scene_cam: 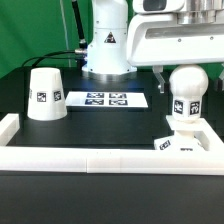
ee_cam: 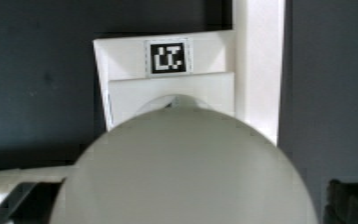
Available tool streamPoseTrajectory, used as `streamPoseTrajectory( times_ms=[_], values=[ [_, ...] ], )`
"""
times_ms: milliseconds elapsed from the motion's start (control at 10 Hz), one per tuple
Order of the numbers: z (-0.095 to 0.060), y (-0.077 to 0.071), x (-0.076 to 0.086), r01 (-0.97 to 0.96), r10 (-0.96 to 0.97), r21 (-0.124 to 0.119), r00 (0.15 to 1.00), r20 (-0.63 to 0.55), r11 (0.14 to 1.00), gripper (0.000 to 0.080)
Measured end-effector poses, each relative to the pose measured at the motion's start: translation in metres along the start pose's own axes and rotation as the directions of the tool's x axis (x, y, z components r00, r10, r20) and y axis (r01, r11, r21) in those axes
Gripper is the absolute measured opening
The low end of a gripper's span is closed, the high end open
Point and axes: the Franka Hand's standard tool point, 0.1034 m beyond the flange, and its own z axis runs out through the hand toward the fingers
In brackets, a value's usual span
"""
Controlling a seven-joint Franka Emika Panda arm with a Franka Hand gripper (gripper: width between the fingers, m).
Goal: Assemble lamp
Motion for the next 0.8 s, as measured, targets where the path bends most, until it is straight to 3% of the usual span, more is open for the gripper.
streamPoseTrajectory(
  times_ms=[300, 800],
  values=[
    [-0.0001, 0.0020, 0.0002, 0.226, -0.226, -0.002, 0.974, 0.001, 0.974, 0.0699],
    [0.0002, 0.0040, 0.0005, 0.543, -0.543, -0.019, 0.839, 0.008, 0.839, 0.0699]
  ],
)
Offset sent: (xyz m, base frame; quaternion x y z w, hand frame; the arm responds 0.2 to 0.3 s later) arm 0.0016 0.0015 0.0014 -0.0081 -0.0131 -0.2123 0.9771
